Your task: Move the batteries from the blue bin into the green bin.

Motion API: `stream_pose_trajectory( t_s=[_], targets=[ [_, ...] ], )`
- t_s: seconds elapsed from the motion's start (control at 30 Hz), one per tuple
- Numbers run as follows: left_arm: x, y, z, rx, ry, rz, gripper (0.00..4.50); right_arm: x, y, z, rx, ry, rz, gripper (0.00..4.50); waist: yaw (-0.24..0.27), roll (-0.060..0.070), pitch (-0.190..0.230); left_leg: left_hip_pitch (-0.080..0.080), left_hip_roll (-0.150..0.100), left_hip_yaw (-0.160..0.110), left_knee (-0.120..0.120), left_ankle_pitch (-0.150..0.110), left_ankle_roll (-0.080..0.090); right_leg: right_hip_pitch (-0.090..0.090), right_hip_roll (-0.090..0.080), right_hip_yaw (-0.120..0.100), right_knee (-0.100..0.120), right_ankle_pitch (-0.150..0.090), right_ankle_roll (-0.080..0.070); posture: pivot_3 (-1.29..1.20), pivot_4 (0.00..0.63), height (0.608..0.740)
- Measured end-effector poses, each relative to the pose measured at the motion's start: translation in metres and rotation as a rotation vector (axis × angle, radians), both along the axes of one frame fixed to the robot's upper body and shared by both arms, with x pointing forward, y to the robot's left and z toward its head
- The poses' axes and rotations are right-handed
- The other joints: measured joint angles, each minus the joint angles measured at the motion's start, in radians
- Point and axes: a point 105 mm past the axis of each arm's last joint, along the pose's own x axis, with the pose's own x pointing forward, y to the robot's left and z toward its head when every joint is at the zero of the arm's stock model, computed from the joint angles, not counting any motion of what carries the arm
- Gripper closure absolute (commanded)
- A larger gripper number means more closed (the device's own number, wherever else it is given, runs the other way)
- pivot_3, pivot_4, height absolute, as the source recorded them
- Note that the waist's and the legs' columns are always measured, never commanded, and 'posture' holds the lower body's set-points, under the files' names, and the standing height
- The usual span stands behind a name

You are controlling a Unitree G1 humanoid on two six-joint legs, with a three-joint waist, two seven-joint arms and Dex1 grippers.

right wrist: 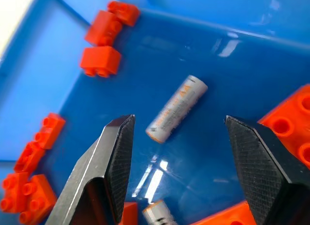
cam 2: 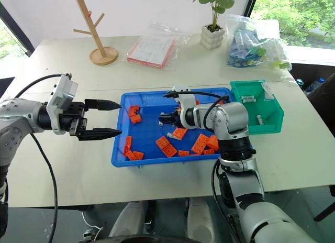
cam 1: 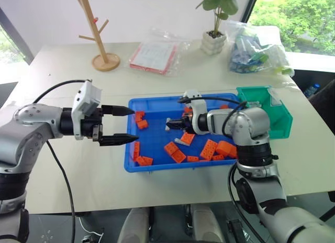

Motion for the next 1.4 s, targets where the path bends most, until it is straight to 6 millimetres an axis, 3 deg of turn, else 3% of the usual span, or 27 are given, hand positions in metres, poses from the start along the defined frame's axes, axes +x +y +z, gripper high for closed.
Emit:
stream_pose_trajectory(
  t_s=[0.5, 0.6, 0.73, 0.97, 1.07, 1.13, 1.17, 1.23, 1.33, 1.4],
  targets=[
    [0.000, 0.000, 0.000, -0.002, -0.012, 0.010, 0.00, 0.012, 0.028, -0.009, -0.003, -0.041, 0.026, 1.48, 0.000, 0.000, 0.000, 0.001, 0.000, 0.000, 0.000, 0.000, 0.000, 0.000, 0.001, 0.000, 0.001, 0.000, 0.000, 0.00, 0.150, 0.692],
    [0.001, 0.001, 0.000, -0.002, -0.015, 0.011, 0.00, 0.013, 0.032, -0.013, -0.032, -0.067, 0.045, 2.38, -0.001, 0.000, 0.000, 0.001, 0.000, 0.000, 0.000, 0.000, 0.000, 0.000, 0.001, 0.000, 0.001, 0.000, 0.000, 0.00, 0.150, 0.692],
    [0.001, 0.001, 0.001, -0.005, -0.021, 0.015, 0.00, 0.012, 0.034, -0.017, -0.046, -0.078, 0.055, 4.36, -0.001, 0.000, 0.000, 0.001, 0.000, 0.000, 0.000, 0.000, 0.000, 0.000, 0.001, 0.000, 0.001, 0.000, 0.000, 0.00, 0.150, 0.692],
    [0.002, 0.003, 0.002, -0.019, -0.021, 0.022, 0.00, 0.007, 0.024, -0.013, -0.052, -0.062, 0.069, 4.43, 0.003, 0.000, 0.000, 0.001, 0.000, -0.001, 0.000, 0.000, 0.000, 0.000, 0.001, 0.000, 0.001, 0.000, 0.000, 0.00, 0.150, 0.692],
    [0.002, 0.002, 0.002, -0.028, -0.018, 0.017, 0.00, 0.011, 0.001, 0.012, -0.030, -0.088, 0.031, 4.43, 0.008, 0.000, 0.000, 0.000, 0.000, 0.000, 0.000, 0.000, 0.000, 0.000, 0.000, 0.000, 0.001, 0.000, 0.000, 0.00, 0.150, 0.692],
    [0.002, 0.000, 0.001, -0.036, -0.016, 0.010, 0.00, 0.017, -0.024, 0.045, -0.026, -0.171, -0.017, 4.43, 0.007, 0.000, 0.000, 0.001, 0.000, 0.000, 0.001, 0.000, 0.000, 0.000, 0.000, 0.000, 0.001, 0.000, 0.000, 0.00, 0.150, 0.692],
    [0.002, -0.001, 0.001, -0.039, -0.014, 0.005, 0.00, 0.019, -0.040, 0.059, -0.029, -0.206, -0.045, 4.43, 0.009, 0.000, 0.000, 0.000, 0.000, -0.001, 0.000, 0.000, 0.000, 0.001, 0.000, 0.000, 0.001, 0.000, 0.000, 0.00, 0.150, 0.692],
    [0.002, -0.004, -0.002, -0.039, -0.004, -0.010, 0.00, 0.020, -0.088, 0.087, -0.063, -0.276, -0.153, 4.43, 0.016, 0.000, 0.000, 0.000, 0.000, 0.000, 0.000, 0.000, 0.000, 0.002, 0.000, -0.001, -0.001, 0.000, 0.000, 0.00, 0.150, 0.692],
    [0.002, -0.007, -0.003, -0.041, 0.005, -0.025, 0.00, 0.013, -0.147, 0.103, -0.123, -0.310, -0.295, 4.43, 0.011, 0.000, 0.000, 0.000, 0.000, 0.001, -0.001, 0.000, 0.000, 0.002, 0.000, -0.001, -0.002, -0.001, 0.000, 0.00, 0.150, 0.692],
    [0.002, -0.009, -0.002, -0.044, 0.001, -0.038, 0.00, 0.003, -0.181, 0.097, -0.174, -0.283, -0.367, 4.43, 0.009, 0.000, 0.000, 0.000, 0.000, 0.002, -0.001, 0.000, 0.000, 0.002, 0.000, -0.001, -0.002, -0.001, 0.000, 0.00, 0.150, 0.692]
  ],
)
